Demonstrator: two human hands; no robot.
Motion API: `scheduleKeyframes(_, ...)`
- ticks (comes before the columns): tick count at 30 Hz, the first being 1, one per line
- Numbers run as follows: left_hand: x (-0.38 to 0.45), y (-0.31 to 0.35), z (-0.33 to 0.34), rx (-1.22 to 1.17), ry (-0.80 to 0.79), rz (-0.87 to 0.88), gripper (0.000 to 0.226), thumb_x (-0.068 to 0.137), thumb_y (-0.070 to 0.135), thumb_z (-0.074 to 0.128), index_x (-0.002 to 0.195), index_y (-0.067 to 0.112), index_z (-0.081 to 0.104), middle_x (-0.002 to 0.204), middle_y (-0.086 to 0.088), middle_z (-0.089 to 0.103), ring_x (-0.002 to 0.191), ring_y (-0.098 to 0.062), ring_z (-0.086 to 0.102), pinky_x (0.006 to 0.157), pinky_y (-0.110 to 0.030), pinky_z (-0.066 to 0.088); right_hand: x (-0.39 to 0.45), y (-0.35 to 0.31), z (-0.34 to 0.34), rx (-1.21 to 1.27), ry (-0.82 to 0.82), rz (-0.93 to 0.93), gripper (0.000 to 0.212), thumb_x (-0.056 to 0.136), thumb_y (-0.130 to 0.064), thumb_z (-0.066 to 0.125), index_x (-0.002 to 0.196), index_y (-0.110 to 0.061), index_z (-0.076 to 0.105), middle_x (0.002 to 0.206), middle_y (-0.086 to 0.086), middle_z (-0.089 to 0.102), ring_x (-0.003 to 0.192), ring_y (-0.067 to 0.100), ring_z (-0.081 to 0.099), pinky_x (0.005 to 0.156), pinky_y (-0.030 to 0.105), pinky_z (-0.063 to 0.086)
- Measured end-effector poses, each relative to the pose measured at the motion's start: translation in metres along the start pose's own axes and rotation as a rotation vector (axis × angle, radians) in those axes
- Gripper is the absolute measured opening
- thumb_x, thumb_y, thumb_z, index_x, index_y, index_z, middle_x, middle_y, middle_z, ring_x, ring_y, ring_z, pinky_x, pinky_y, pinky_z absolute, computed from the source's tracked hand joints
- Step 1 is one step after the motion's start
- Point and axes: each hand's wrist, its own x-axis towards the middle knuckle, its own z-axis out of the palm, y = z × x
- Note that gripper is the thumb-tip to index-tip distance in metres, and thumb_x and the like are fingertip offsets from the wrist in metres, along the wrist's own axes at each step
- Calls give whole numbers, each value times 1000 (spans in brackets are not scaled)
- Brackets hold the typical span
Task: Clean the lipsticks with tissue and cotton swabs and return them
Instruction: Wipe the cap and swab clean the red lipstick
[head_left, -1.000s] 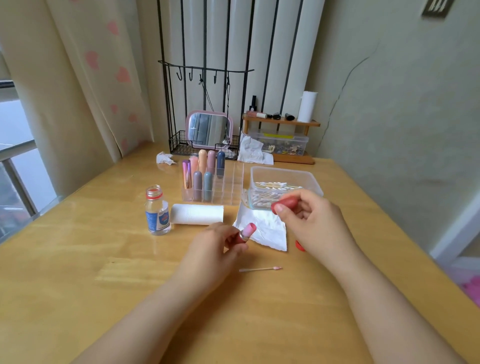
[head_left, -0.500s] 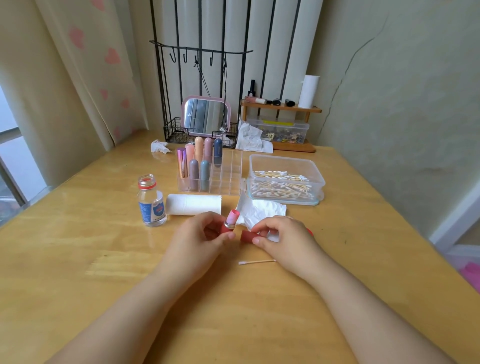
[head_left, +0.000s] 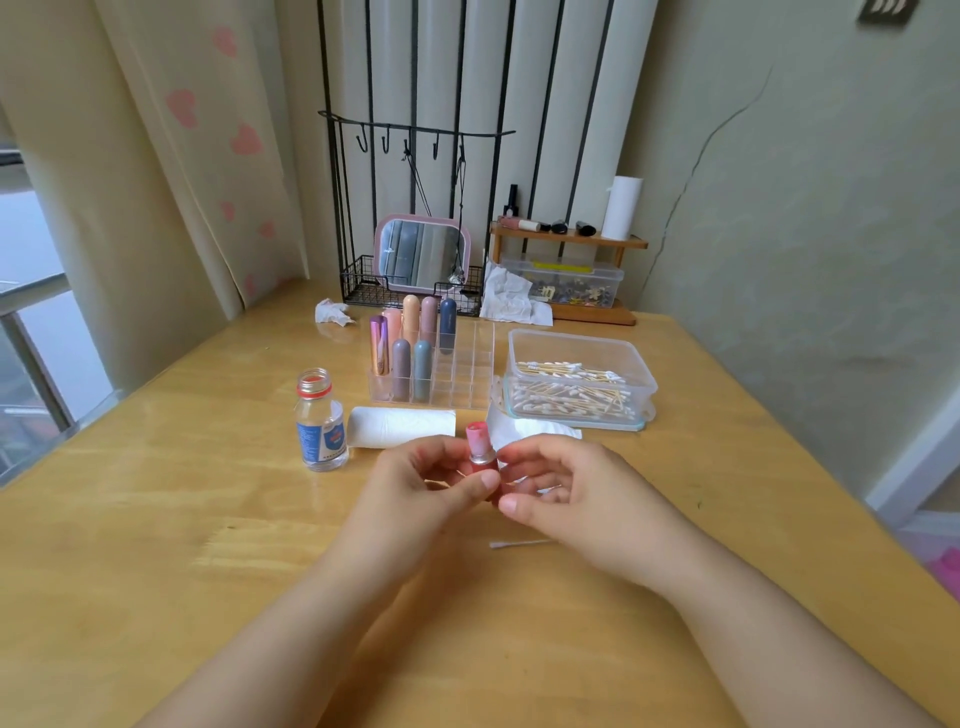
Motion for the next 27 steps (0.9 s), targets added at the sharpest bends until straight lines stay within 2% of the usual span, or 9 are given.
scheduleKeyframes(1,-1,1,0,-18,-5,1,10,73,18,77,82,15,73,76,-3,67,75,-17,55,75,-28,45,-1,-2,2,34,1,-2,29,81,-9,72,97,-31,61,98,-5,68,87,5,66,84,21,53)
scheduleKeyframes(3,-2,2,1,-52,-8,3,17,68,24,82,80,16,74,77,-4,67,76,-19,55,78,-34,46,-2,-3,8,91,45,-14,28,80,-4,71,89,-29,62,91,0,70,85,10,68,77,21,55)
scheduleKeyframes(7,-3,4,3,-116,-5,-28,21,61,25,86,76,16,74,74,-4,66,76,-19,56,80,-35,47,-9,3,22,206,161,-34,23,79,1,71,80,-21,64,76,-2,68,70,5,64,62,14,50)
scheduleKeyframes(10,-5,7,3,-163,-50,-59,24,61,21,85,78,11,73,78,-8,68,79,-20,59,81,-31,49,-13,4,26,281,205,-58,17,78,2,70,81,-14,65,75,3,68,64,6,62,62,17,51)
scheduleKeyframes(13,-6,11,1,-256,-128,-73,26,66,15,82,88,8,71,83,-6,72,82,-14,65,78,-20,52,-19,5,25,268,264,-76,16,75,-2,74,78,-15,66,71,4,68,62,9,62,65,26,55)
scheduleKeyframes(17,-6,12,-1,-314,-162,-40,25,64,16,77,88,12,74,85,0,72,76,-7,64,71,-16,49,-24,5,26,164,347,-105,18,70,-8,78,74,-19,64,62,-6,63,54,4,54,58,15,46)
scheduleKeyframes(20,-7,13,-4,-313,-196,-22,25,60,29,75,84,21,77,84,5,71,73,-4,62,78,-20,50,-26,5,27,142,352,-118,20,69,-8,79,73,-19,63,59,-11,59,52,4,51,56,13,44)
scheduleKeyframes(24,-7,12,-4,-268,-205,-7,21,68,30,77,87,21,77,94,3,72,85,-12,63,93,-42,44,-27,5,29,138,333,-132,19,69,-8,78,75,-19,64,60,-10,59,54,7,52,56,14,44)
scheduleKeyframes(27,-8,11,-4,-282,-218,19,39,59,47,83,87,22,76,96,4,72,86,-11,62,92,-39,45,-28,6,30,139,320,-146,18,73,-11,77,80,-24,65,70,-11,64,60,10,58,62,21,50)
